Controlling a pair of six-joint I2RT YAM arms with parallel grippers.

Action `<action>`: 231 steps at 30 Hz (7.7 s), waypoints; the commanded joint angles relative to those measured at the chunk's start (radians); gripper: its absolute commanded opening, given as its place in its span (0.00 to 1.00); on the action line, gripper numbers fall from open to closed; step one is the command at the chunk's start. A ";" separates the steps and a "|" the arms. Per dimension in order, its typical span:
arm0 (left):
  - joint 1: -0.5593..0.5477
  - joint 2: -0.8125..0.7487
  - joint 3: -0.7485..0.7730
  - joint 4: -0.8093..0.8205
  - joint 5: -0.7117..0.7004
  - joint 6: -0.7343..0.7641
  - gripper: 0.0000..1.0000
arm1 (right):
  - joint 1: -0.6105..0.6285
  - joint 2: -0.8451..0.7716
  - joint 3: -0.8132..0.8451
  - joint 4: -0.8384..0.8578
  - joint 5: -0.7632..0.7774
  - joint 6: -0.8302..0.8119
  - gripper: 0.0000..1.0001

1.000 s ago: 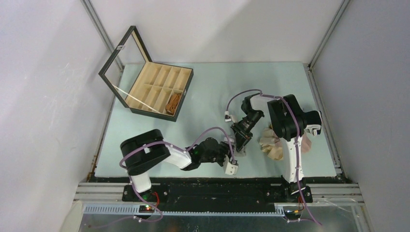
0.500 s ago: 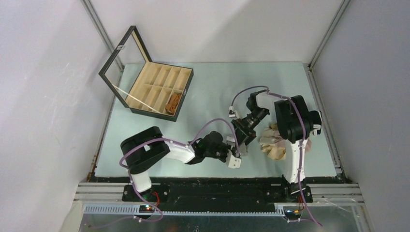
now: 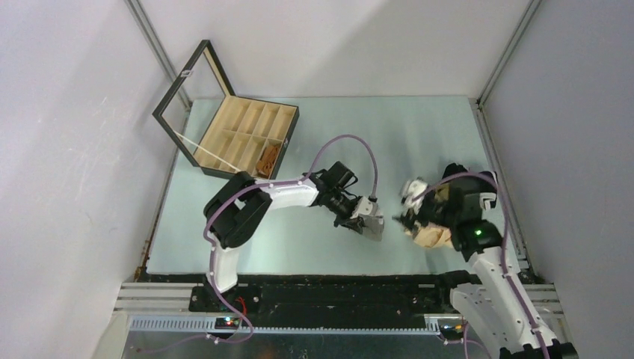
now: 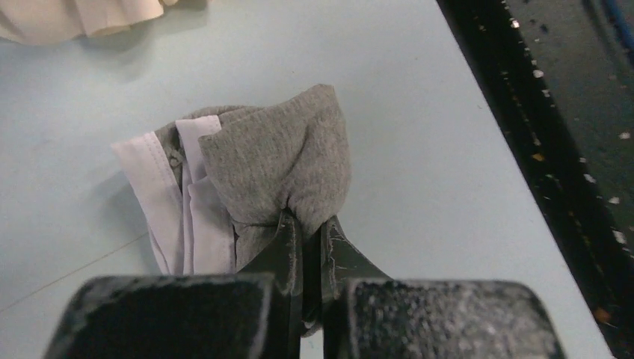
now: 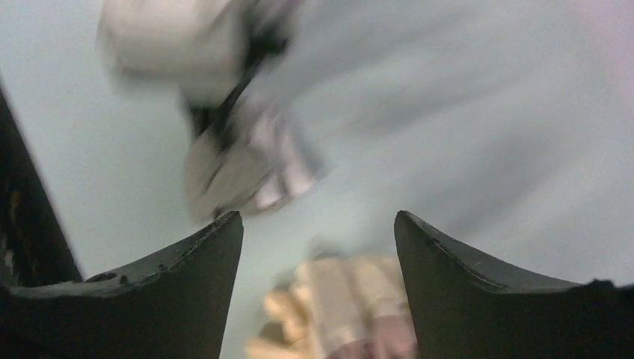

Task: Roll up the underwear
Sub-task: Roll the underwear to the center of the board, then pick up the underwear from the center of the board.

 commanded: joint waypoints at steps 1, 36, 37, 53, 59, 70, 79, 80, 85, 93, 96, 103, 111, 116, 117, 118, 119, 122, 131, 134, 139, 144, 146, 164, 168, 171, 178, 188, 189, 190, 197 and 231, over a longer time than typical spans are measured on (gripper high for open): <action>0.028 0.115 0.036 -0.481 0.115 -0.018 0.00 | 0.109 -0.078 -0.220 -0.147 0.055 -0.296 0.79; 0.097 0.286 0.210 -0.589 0.252 -0.201 0.00 | 0.735 0.179 -0.218 0.336 0.608 -0.113 0.67; 0.098 0.288 0.211 -0.589 0.253 -0.201 0.00 | 0.736 0.170 -0.216 0.323 0.592 -0.119 0.67; 0.116 0.291 0.201 -0.576 0.268 -0.220 0.00 | 0.633 0.364 -0.187 0.251 0.204 -0.315 0.64; 0.124 0.291 0.199 -0.570 0.270 -0.234 0.00 | 0.659 0.427 -0.177 0.279 0.261 -0.255 0.38; 0.165 0.264 0.178 -0.511 0.266 -0.358 0.00 | 0.471 0.610 0.036 -0.193 0.146 0.047 0.01; 0.184 0.154 0.109 -0.322 0.139 -0.607 0.30 | 0.317 0.810 0.097 -0.294 0.081 0.041 0.00; 0.191 0.141 0.093 -0.287 0.125 -0.627 0.37 | 0.295 0.823 0.099 -0.292 0.073 0.037 0.00; 0.213 -0.002 0.014 -0.148 -0.010 -0.797 0.47 | 0.282 0.905 0.121 -0.288 0.023 0.016 0.00; 0.071 -0.438 -0.366 0.406 -0.422 -0.605 0.53 | 0.238 0.985 0.178 -0.349 -0.045 -0.027 0.00; -0.076 -0.497 -0.550 0.598 -0.555 -0.336 0.54 | 0.237 0.987 0.179 -0.351 -0.047 -0.030 0.00; -0.242 -0.379 -0.702 1.072 -0.670 -0.091 0.55 | 0.235 0.998 0.188 -0.359 -0.049 -0.031 0.00; -0.278 -0.283 -0.706 1.172 -0.676 0.082 0.55 | 0.235 1.001 0.190 -0.358 -0.047 -0.026 0.00; -0.286 -0.336 -0.764 1.174 -0.742 0.104 0.56 | 0.235 1.021 0.212 -0.371 -0.043 -0.016 0.00; -0.286 -0.355 -0.786 1.187 -0.756 0.107 0.56 | 0.235 1.031 0.217 -0.375 -0.042 -0.012 0.00; -0.287 -0.401 -0.835 1.195 -0.765 0.119 0.57 | 0.235 1.041 0.225 -0.379 -0.041 -0.007 0.00; -0.287 -0.427 -0.862 1.201 -0.760 0.126 0.58 | 0.236 1.044 0.228 -0.379 -0.039 -0.003 0.00; -0.294 -0.555 -0.932 1.132 -0.689 0.169 0.60 | 0.238 1.062 0.242 -0.380 -0.030 0.020 0.00; -0.307 -0.467 -0.888 1.205 -0.539 0.186 0.59 | 0.240 1.098 0.279 -0.391 -0.013 0.056 0.00; -0.322 -0.353 -0.840 1.279 -0.544 0.221 0.57 | 0.240 1.099 0.279 -0.391 -0.013 0.056 0.00; -0.335 -0.238 -0.765 1.318 -0.679 0.202 0.57 | 0.239 1.099 0.279 -0.391 -0.013 0.056 0.00; -0.338 -0.182 -0.747 1.270 -0.771 0.222 0.58 | 0.240 1.099 0.279 -0.391 -0.016 0.055 0.00; -0.341 -0.168 -0.733 1.223 -0.784 0.228 0.57 | 0.238 1.099 0.279 -0.391 -0.016 0.055 0.00; -0.385 0.049 -0.426 0.279 -0.632 0.354 0.53 | 0.109 1.002 0.300 -0.357 -0.157 0.131 0.54; -0.392 0.139 -0.321 0.185 -0.598 0.274 0.52 | -0.069 0.864 0.432 -0.449 -0.332 0.131 0.72; -0.392 0.189 -0.291 0.144 -0.518 0.271 0.52 | -0.218 0.714 0.515 -0.471 -0.377 0.131 0.75; -0.359 0.244 -0.300 0.057 -0.363 0.290 0.60 | -0.482 0.531 0.630 -0.436 -0.467 0.301 0.86; -0.255 0.514 0.055 -0.391 -0.413 0.241 0.18 | -0.581 0.456 0.641 -0.375 -0.496 0.547 0.85; -0.253 0.514 0.037 -0.371 -0.430 0.213 0.16 | -0.582 0.455 0.640 -0.357 -0.490 0.568 0.85; -0.251 0.509 0.026 -0.323 -0.469 0.163 0.16 | -0.582 0.456 0.642 -0.340 -0.489 0.594 0.85; -0.230 0.488 -0.109 -0.136 -0.625 0.106 0.48 | -0.582 0.482 0.640 -0.264 -0.494 0.711 0.84; 0.085 -0.055 0.038 -0.590 -0.065 -0.043 0.00 | -0.576 0.490 0.624 -0.140 -0.455 0.973 0.66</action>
